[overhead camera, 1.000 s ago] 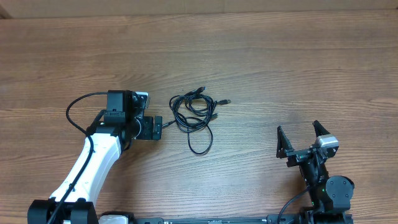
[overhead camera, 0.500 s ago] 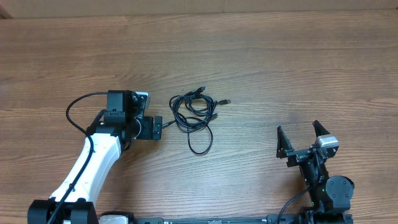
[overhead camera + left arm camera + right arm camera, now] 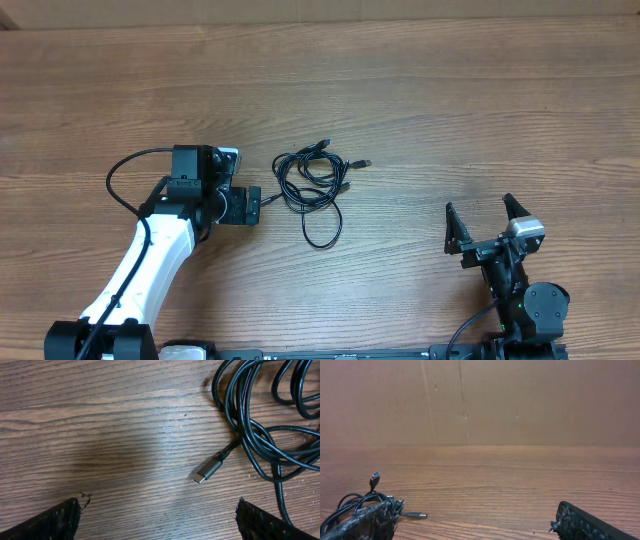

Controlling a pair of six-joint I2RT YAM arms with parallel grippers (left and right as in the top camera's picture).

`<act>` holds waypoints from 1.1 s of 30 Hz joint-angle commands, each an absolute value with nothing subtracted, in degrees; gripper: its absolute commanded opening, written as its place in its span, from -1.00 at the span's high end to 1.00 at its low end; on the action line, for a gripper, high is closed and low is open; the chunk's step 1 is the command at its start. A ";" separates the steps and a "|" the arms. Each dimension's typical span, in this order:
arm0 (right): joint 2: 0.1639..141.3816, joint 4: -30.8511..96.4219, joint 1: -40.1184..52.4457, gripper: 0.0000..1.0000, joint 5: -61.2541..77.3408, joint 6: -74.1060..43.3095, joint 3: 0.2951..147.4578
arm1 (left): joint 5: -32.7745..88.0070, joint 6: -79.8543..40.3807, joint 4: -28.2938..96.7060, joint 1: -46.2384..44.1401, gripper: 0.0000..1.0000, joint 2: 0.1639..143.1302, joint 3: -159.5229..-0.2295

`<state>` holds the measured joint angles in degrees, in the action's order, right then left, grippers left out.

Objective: Untangle cables

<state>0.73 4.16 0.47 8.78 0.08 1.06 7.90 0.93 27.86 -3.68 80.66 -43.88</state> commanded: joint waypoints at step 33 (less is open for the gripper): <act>0.16 3.99 0.80 -1.00 8.60 0.47 0.45 | 7.51 -0.01 28.88 -3.84 -0.99 80.99 -45.23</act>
